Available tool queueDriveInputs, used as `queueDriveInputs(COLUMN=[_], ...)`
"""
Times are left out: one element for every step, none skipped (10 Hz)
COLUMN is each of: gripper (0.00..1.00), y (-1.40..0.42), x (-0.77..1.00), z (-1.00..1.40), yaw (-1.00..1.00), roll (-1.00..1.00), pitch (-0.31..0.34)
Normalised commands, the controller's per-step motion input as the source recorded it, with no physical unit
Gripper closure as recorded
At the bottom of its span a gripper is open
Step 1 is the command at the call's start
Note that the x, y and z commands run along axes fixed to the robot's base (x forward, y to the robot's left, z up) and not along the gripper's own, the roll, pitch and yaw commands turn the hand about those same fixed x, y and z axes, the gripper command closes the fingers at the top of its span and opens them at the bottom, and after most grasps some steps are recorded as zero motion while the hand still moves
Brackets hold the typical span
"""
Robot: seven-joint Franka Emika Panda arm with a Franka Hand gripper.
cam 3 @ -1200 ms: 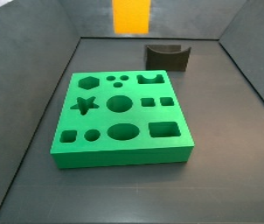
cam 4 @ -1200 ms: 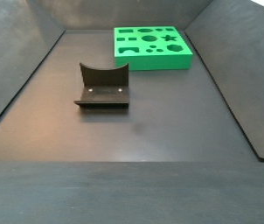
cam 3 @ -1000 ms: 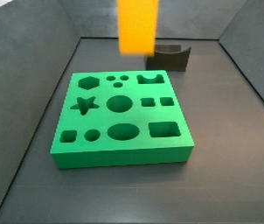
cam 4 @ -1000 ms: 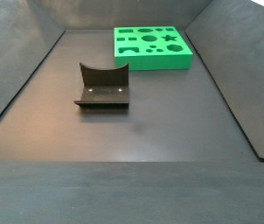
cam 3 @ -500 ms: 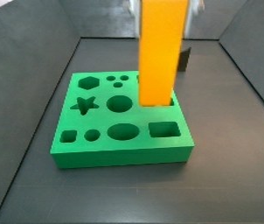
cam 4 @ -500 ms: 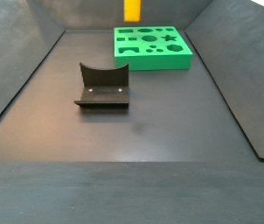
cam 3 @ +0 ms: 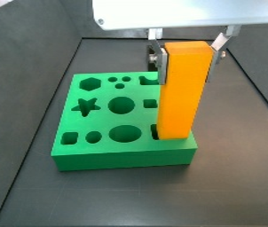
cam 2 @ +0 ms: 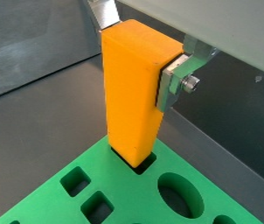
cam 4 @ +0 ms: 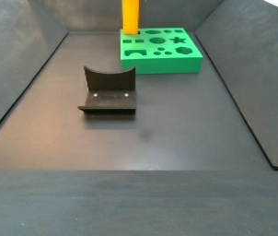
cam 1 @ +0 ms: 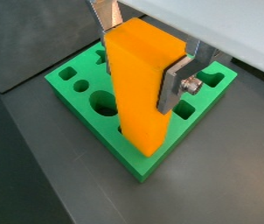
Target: Insert the rectangle object.
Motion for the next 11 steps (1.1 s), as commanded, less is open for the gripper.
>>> queueDriveInputs(gripper=[1.00,1.00,1.00,1.00,1.00,1.00,1.00,1.00,1.00,1.00,1.00], y=[0.00,0.00,0.00,0.00,0.00,0.00,-0.12,-0.17,-0.12,0.00,-0.03], x=[0.00,-0.14,-0.49,-0.55,-0.41,-0.09,0.12,0.27,0.19,0.14,0.00], z=[-0.14,-0.34,-0.34,-0.26,-0.28,-0.42,-0.52,-0.48,-0.34,-0.30,-0.05], yaw=[0.00,0.06,0.29,0.32,0.28,0.16,0.00,-0.07,-0.24,-0.03,0.00], roll=[0.01,0.00,0.00,0.00,0.00,-0.04,-0.01,0.00,-0.05,-0.16,0.01], pitch=[0.000,-0.003,-0.044,-0.026,-0.004,0.000,0.029,0.049,0.030,0.000,0.000])
